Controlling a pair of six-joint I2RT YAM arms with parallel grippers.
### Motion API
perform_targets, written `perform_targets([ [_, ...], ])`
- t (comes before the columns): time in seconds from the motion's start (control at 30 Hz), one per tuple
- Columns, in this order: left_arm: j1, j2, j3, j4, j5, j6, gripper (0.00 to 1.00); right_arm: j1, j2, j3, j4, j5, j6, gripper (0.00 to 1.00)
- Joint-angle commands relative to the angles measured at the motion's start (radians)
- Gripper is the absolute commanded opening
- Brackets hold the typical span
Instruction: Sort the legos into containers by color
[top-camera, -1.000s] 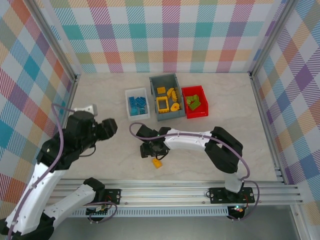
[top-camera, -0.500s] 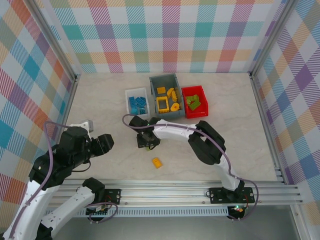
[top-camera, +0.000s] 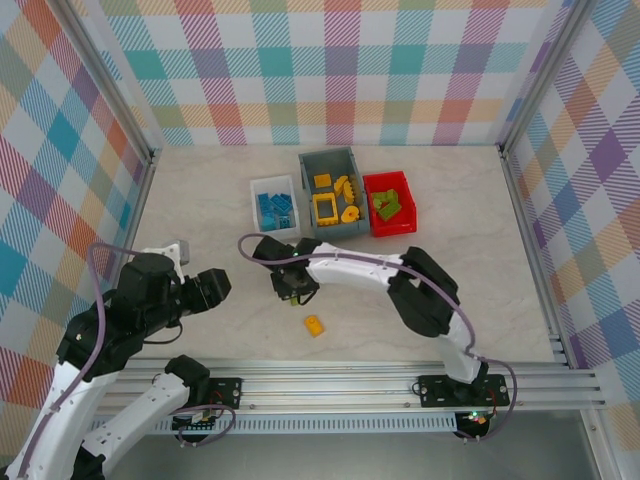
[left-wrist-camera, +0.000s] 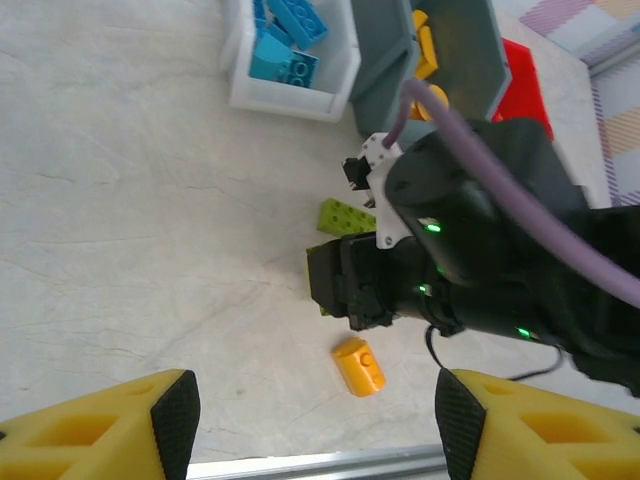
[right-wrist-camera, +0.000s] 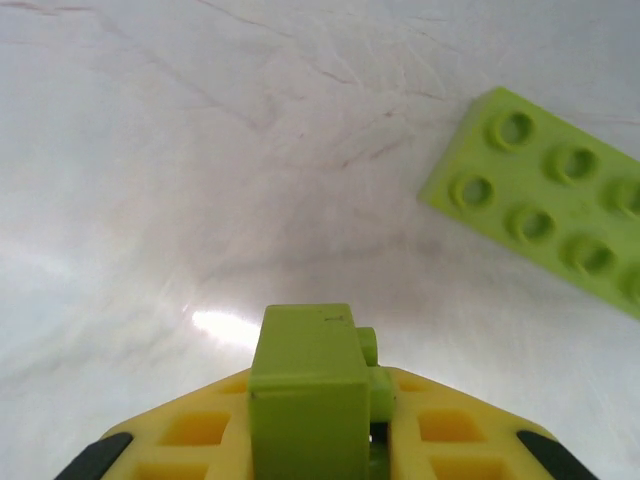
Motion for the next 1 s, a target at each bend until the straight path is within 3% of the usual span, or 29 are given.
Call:
perform_targets([
  [0.0,0.008,0.048,0.006,0.113,0.14,0.016,0.68,-0.021,-0.207,-0.044,-0.023,0.04,-0.016,0.15],
  [0.17,0.006,0.177,0.019,0.309,0.324,-0.028,0.67,-0.174,-0.426,-0.145,-0.075,0.122,-0.064,0.15],
  [0.3,-0.039,0.258,0.018,0.51,0.313,-0.089,0.66,-0.417,-0.502,-0.191,-0.06,0.099,-0.126,0.16],
  [0.37,-0.146,0.348,0.047,0.587,0.244,-0.09,0.66,-0.526,-0.472,-0.17,-0.042,0.066,-0.159,0.16],
  [0.47,-0.328,0.534,0.168,0.565,0.07,-0.018,0.66,-0.622,-0.365,-0.078,-0.039,0.048,-0.212,0.16],
  [0.7,-0.564,0.831,0.378,0.595,-0.224,0.082,0.64,-0.728,-0.075,0.162,-0.078,0.037,-0.296,0.16],
  [0.8,-0.617,0.934,0.473,0.551,-0.324,0.114,0.64,-0.748,0.026,0.245,-0.091,0.01,-0.318,0.17],
  [0.97,-0.649,1.015,0.508,0.551,-0.355,0.117,0.64,-0.757,0.185,0.415,-0.166,0.001,-0.353,0.23],
])
